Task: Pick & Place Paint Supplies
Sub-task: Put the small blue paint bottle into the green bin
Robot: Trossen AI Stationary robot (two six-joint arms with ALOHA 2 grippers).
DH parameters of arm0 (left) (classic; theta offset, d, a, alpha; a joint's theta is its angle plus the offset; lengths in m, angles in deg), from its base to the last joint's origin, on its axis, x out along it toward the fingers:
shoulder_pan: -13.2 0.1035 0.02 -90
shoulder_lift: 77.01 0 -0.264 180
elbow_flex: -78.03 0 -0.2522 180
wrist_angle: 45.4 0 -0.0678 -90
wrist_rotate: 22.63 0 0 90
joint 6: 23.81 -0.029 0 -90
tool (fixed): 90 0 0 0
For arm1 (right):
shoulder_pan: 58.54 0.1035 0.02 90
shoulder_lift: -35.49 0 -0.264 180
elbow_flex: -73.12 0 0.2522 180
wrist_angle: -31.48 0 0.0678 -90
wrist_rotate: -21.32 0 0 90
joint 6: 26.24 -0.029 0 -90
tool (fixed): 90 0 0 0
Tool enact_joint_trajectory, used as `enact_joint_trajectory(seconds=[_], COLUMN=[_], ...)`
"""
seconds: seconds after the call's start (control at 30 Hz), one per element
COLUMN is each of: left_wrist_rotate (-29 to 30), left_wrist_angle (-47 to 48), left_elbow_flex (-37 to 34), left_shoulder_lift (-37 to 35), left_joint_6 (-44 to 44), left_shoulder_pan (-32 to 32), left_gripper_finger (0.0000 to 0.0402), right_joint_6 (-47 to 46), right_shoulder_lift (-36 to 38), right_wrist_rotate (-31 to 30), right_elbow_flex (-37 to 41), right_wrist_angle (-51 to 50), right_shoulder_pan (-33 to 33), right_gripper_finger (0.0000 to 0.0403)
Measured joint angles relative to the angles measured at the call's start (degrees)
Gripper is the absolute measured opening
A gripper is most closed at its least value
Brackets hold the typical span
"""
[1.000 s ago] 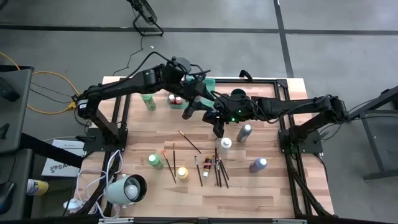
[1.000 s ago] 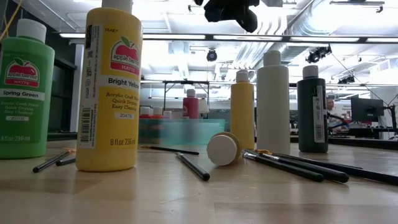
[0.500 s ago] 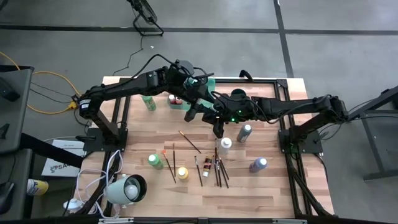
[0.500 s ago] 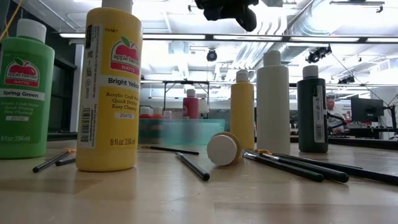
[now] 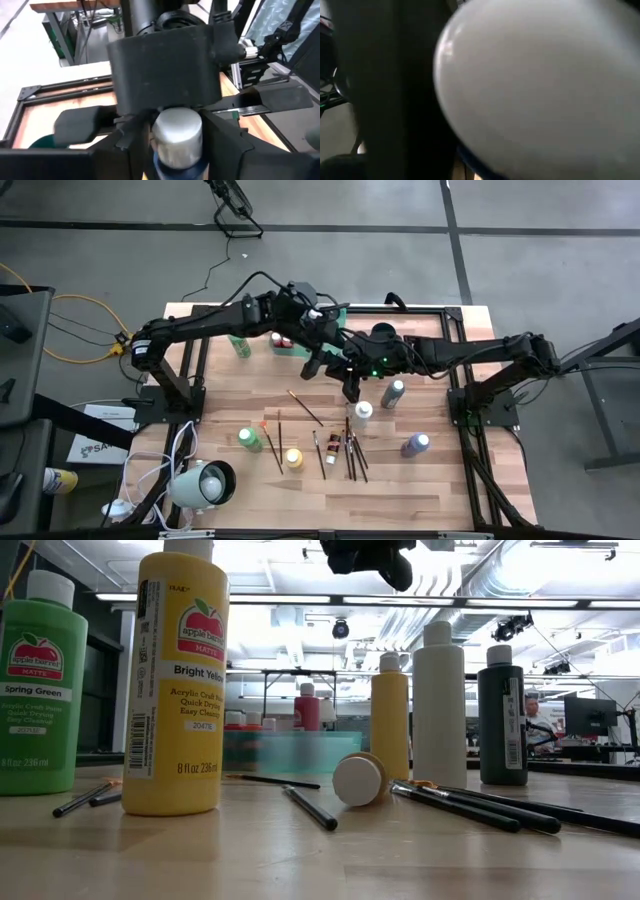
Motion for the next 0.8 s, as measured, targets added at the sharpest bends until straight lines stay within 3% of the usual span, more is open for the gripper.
enact_joint_trajectory(seconds=[0.13, 0.8], left_wrist_rotate=[-0.25, 0.33], left_wrist_angle=[-0.01, 9.40], left_elbow_flex=[0.00, 0.00], left_shoulder_lift=[0.17, -1.77], left_joint_6=[0.40, -3.17], left_shoulder_pan=[0.04, 1.46], left_gripper_finger=[0.0116, 0.0115], right_joint_6=[0.51, -2.51], right_shoulder_lift=[0.00, -0.11], right_wrist_rotate=[-0.41, -0.45], right_elbow_flex=[0.00, -0.11], right_wrist_angle=[-0.13, -5.11], right_shoulder_pan=[0.00, 0.41], right_gripper_finger=[0.0107, 0.0107])
